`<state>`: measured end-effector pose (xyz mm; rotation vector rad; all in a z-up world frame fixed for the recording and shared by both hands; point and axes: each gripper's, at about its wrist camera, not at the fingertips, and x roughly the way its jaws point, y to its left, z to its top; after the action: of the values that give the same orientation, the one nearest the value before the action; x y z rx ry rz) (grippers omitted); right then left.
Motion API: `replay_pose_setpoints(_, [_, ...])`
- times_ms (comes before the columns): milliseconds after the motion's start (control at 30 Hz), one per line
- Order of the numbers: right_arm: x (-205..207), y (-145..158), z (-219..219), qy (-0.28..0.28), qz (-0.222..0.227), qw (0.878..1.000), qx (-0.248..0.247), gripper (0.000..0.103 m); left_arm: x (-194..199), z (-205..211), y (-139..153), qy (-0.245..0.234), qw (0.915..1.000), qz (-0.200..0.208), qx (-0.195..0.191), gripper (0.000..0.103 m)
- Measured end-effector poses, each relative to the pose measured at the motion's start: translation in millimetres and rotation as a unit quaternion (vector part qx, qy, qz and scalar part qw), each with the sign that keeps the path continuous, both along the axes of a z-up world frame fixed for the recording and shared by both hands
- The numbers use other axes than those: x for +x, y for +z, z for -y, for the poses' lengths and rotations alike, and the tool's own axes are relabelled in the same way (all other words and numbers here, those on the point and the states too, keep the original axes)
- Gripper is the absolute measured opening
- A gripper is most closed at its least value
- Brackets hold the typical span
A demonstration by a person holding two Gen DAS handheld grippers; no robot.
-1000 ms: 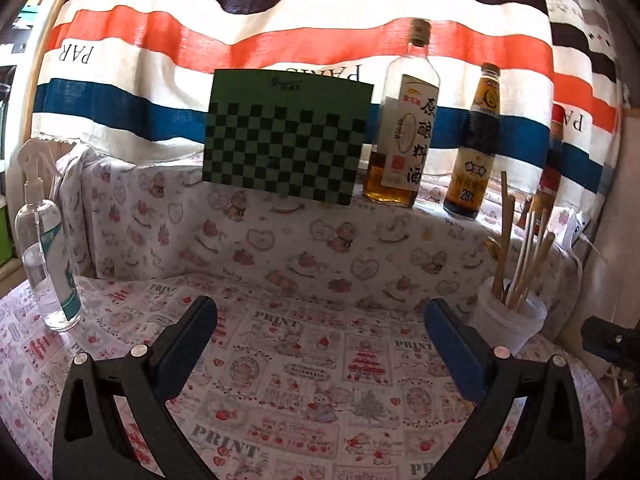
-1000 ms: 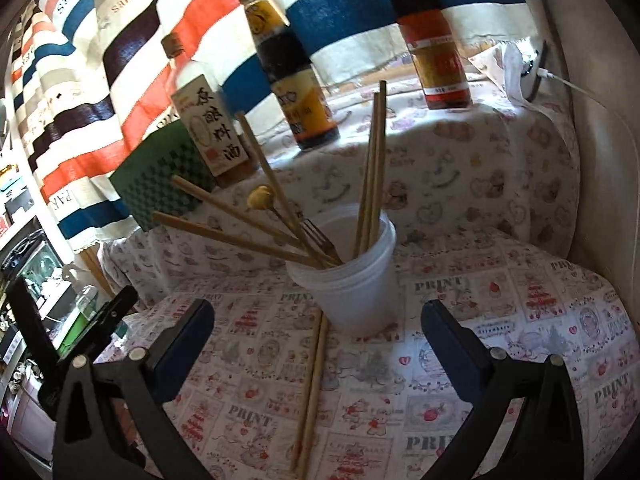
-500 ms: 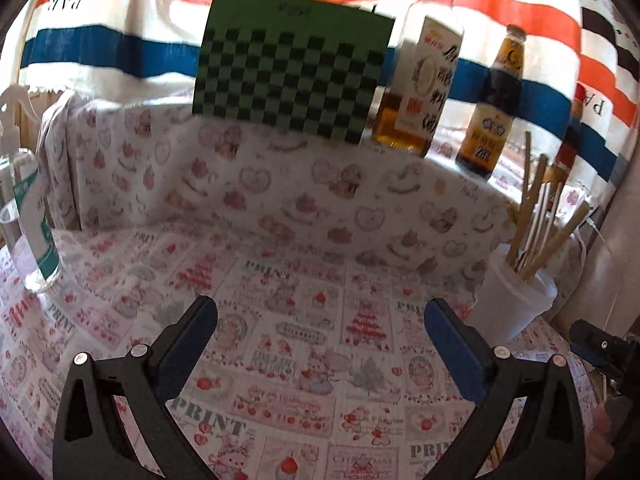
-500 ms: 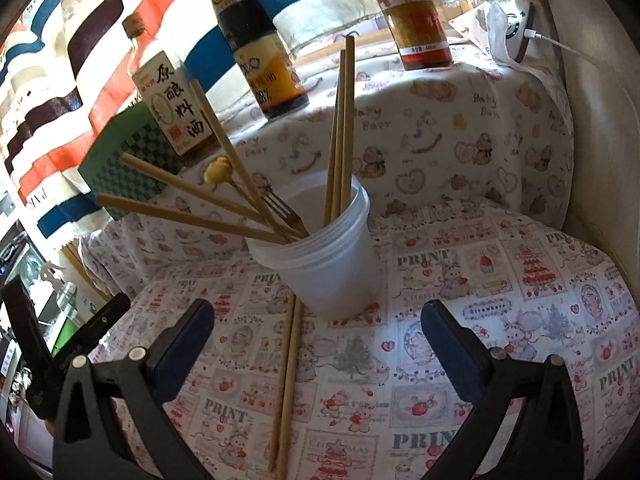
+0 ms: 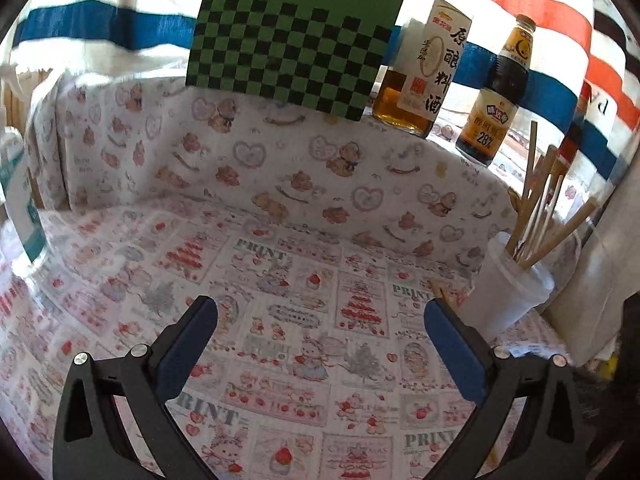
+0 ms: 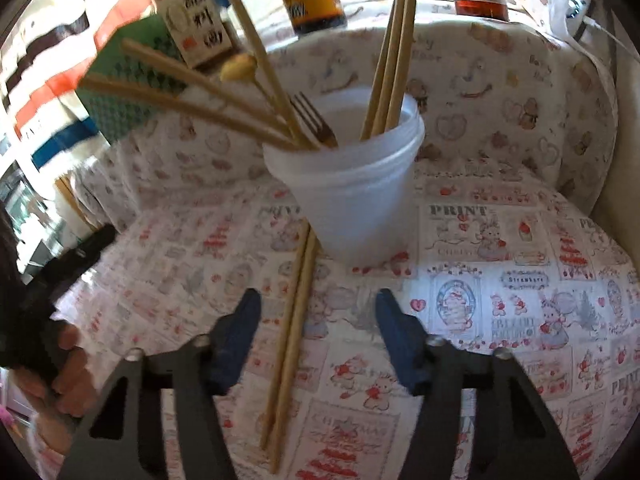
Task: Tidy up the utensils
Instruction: 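Withdraw both open tools from the cup toward the remaining chopsticks, then close the right tool on a wooden chopstick lying beside the cup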
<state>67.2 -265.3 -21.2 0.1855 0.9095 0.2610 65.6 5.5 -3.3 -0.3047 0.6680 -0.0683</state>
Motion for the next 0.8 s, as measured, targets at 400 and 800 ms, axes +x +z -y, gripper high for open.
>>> replay_pose_setpoints(400, [0,-20,-35,0.05,-0.023,0.997,-0.052,0.025,8,-10,-10,-0.008,0.9983,-0.032,-0.048,0.103])
replay_pose_setpoints(800, [4,-24,-37,0.045,-0.024,0.997,-0.062,0.009,9,-11,-13,-0.003,0.9986,-0.039,-0.037,0.103])
